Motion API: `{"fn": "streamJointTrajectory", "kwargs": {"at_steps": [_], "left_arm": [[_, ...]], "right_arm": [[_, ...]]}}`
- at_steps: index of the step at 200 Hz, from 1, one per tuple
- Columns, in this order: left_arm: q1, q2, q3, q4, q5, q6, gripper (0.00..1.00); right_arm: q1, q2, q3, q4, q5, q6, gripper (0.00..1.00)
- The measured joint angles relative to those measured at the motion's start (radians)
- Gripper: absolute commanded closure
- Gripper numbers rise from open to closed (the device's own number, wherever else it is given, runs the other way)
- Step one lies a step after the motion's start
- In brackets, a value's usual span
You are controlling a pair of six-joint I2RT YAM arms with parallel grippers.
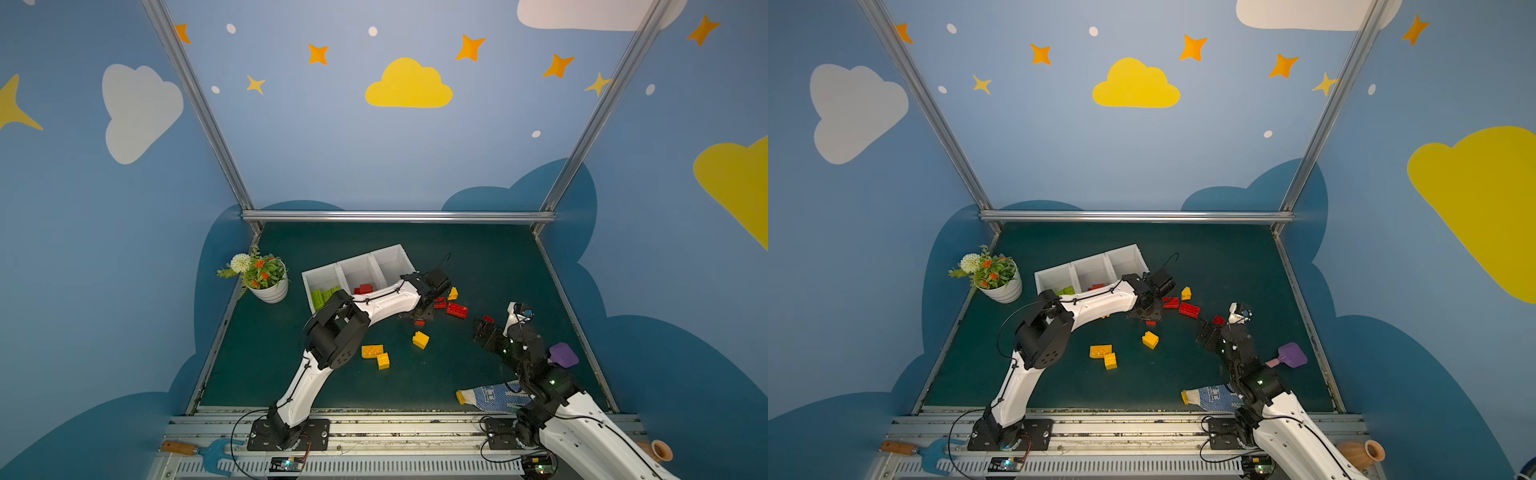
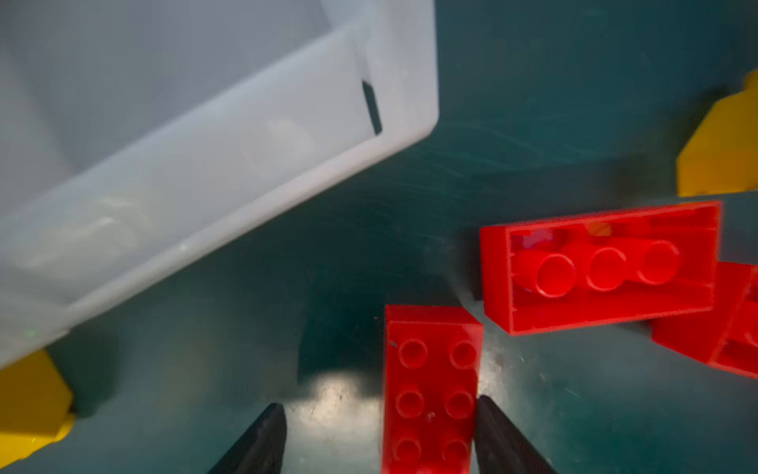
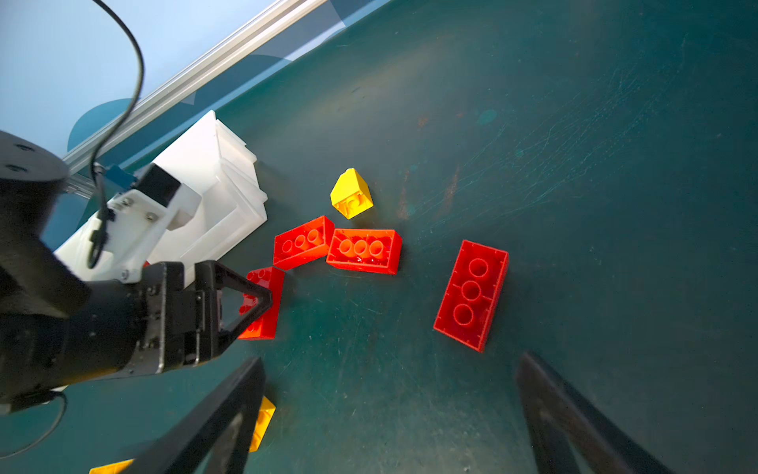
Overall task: Sort the legos into containers by color
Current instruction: 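Close the left gripper on the red brick and lift it, then carry the red brick with the left gripper into the middle compartment and release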
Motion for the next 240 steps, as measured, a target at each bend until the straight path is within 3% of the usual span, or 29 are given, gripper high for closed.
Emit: {"fn": "streamJointTrajectory", "kwargs": {"at_steps": [30,70,118,177,205,240], "left_arm": [[-0.001,0.017,-0.002,0.008,0.004,-0.011,0.53],[-0.002,-0.011,-0.056,0.052,-0.005,-0.013,0.63],[-0.002,-0.096,-0.144,0.065,-0.008,-0.009,0.67],[0.017,-0.313,-0.227,0.085,-0.014,0.020,0.68],[0.073,-0.408,-0.262,0.085,-0.027,0.040,0.69],[0.205,-0.490,-0.301,0.084,-0.026,0.067,0.69]], "right_arm": [[0.000,0.000,-0.001,0.000,0.000,0.003,0.07],[0.000,0.002,-0.006,0.012,-0.002,0.014,0.07],[-0.001,0.024,-0.016,0.035,-0.009,0.014,0.07],[-0.002,0.073,-0.018,0.063,-0.027,0.014,0.07],[-0.002,0.087,-0.018,0.072,-0.031,0.014,0.07],[-0.002,0.098,-0.018,0.084,-0.039,0.012,0.07]]}}
